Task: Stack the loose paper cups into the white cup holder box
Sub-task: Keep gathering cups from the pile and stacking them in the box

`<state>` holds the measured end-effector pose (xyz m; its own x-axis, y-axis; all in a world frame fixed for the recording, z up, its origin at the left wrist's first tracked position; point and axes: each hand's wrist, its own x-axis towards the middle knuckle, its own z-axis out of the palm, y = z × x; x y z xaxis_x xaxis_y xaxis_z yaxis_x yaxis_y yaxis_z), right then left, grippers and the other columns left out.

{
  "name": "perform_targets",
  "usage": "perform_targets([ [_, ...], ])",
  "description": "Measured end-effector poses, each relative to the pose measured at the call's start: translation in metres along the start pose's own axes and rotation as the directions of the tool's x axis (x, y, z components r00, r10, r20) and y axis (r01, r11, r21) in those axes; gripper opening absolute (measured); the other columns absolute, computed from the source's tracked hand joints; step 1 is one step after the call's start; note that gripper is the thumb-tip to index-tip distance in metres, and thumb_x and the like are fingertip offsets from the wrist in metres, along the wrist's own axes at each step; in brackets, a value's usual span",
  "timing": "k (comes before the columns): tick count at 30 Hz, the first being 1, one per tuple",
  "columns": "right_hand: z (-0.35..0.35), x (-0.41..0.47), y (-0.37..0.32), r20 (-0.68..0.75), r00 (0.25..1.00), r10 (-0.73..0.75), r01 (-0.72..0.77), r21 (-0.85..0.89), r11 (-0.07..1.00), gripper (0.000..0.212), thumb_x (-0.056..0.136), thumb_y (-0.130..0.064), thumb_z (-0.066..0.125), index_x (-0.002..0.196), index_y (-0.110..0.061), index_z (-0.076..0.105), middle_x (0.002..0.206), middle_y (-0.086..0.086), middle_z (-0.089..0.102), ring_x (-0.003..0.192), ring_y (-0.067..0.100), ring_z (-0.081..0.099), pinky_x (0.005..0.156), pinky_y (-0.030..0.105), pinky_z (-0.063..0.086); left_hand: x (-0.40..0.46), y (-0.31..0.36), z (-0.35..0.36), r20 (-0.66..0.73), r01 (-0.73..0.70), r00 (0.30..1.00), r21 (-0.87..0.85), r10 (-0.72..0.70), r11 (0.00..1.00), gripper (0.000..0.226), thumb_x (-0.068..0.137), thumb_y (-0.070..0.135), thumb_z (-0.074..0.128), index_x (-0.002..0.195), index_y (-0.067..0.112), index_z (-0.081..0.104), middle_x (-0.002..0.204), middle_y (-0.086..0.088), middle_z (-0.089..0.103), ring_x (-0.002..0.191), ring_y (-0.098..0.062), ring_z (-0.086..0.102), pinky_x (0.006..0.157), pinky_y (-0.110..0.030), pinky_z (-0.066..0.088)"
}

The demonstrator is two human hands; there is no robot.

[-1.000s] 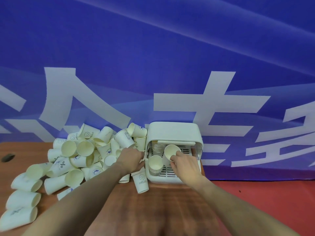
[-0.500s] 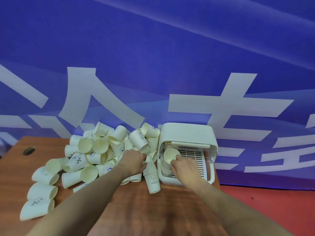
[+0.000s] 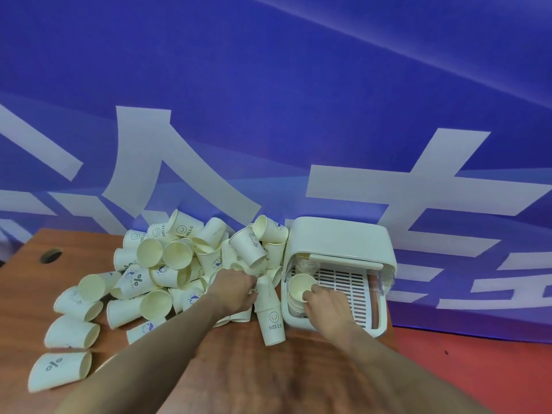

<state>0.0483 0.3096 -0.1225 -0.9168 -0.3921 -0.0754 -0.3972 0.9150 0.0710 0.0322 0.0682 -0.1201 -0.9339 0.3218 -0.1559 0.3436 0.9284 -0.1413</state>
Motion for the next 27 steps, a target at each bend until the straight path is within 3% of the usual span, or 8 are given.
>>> perform_targets([
  [3, -0.002, -0.001, 0.0, 0.027, 0.999, -0.022, 0.021, 0.034, 0.999, 0.023, 0.096, -0.023, 0.047, 0.11, -0.018, 0.064, 0.108, 0.003, 0.061, 0.097, 0.027, 0.064, 0.066, 0.031, 0.036, 0.0, 0.0, 0.001, 0.008, 0.003, 1.0, 0.005, -0.003, 1.0, 0.036, 0.095, 0.045, 0.041, 0.112, 0.021, 0.062, 0.099, -0.004, 0.069, 0.091, -0.028, 0.064, 0.067, -0.031, 0.036],
  [11, -0.023, -0.002, -0.005, -0.047, 0.998, -0.043, 0.046, 0.079, 0.996, 0.023, 0.096, -0.027, 0.045, 0.105, -0.018, 0.064, 0.104, 0.003, 0.062, 0.093, 0.028, 0.064, 0.064, 0.033, 0.035, -0.016, -0.01, -0.013, -0.02, 0.054, 0.998, 0.011, -0.054, 0.998, 0.036, 0.095, 0.047, 0.042, 0.115, 0.023, 0.061, 0.103, -0.001, 0.068, 0.093, -0.025, 0.064, 0.066, -0.031, 0.032],
  [13, -0.032, 0.0, -0.012, -0.089, 0.994, -0.066, 0.074, 0.091, 0.993, 0.02, 0.093, -0.029, 0.051, 0.101, -0.019, 0.066, 0.098, 0.001, 0.064, 0.088, 0.027, 0.065, 0.061, 0.032, 0.036, -0.024, -0.018, -0.019, -0.038, 0.073, 0.997, 0.007, -0.072, 0.997, 0.036, 0.094, 0.047, 0.044, 0.114, 0.023, 0.061, 0.102, 0.0, 0.068, 0.093, -0.024, 0.064, 0.064, -0.03, 0.032],
  [15, -0.044, 0.0, -0.02, -0.098, 0.99, -0.1, 0.105, 0.044, 0.993, 0.011, 0.078, -0.032, 0.071, 0.082, -0.022, 0.068, 0.079, -0.003, 0.065, 0.068, 0.021, 0.066, 0.051, 0.027, 0.031, -0.034, -0.026, -0.022, -0.049, 0.099, 0.994, 0.0, -0.099, 0.995, 0.036, 0.094, 0.047, 0.044, 0.113, 0.023, 0.062, 0.102, -0.001, 0.068, 0.093, -0.024, 0.064, 0.063, -0.03, 0.034],
  [18, -0.051, 0.005, -0.035, -0.147, 0.983, -0.107, 0.104, -0.027, 0.994, 0.026, 0.052, -0.034, 0.087, 0.06, -0.027, 0.064, 0.056, -0.006, 0.056, 0.043, 0.014, 0.057, 0.04, 0.022, 0.021, -0.054, -0.042, -0.025, -0.053, 0.145, 0.988, -0.02, -0.146, 0.989, 0.036, 0.094, 0.047, 0.043, 0.113, 0.022, 0.061, 0.104, -0.001, 0.067, 0.095, -0.023, 0.064, 0.069, -0.032, 0.041],
  [22, -0.066, 0.016, -0.057, -0.199, 0.97, -0.136, 0.131, -0.041, 0.991, 0.014, 0.065, -0.032, 0.08, 0.068, -0.025, 0.068, 0.062, -0.006, 0.058, 0.051, 0.018, 0.061, 0.041, 0.025, 0.03, -0.079, -0.067, -0.026, -0.074, 0.212, 0.974, -0.017, -0.212, 0.977, 0.035, 0.093, 0.048, 0.045, 0.11, 0.023, 0.062, 0.099, 0.001, 0.068, 0.091, -0.024, 0.064, 0.068, -0.031, 0.04],
  [27, -0.091, 0.034, -0.083, -0.222, 0.953, -0.205, 0.213, 0.013, 0.977, 0.019, 0.092, -0.028, 0.052, 0.105, -0.02, 0.065, 0.092, 0.001, 0.063, 0.082, 0.028, 0.065, 0.059, 0.031, 0.039, -0.098, -0.097, -0.036, -0.09, 0.286, 0.954, -0.032, -0.288, 0.958, 0.033, 0.094, 0.046, 0.046, 0.111, 0.023, 0.062, 0.096, 0.002, 0.067, 0.088, -0.022, 0.064, 0.063, -0.029, 0.037],
])
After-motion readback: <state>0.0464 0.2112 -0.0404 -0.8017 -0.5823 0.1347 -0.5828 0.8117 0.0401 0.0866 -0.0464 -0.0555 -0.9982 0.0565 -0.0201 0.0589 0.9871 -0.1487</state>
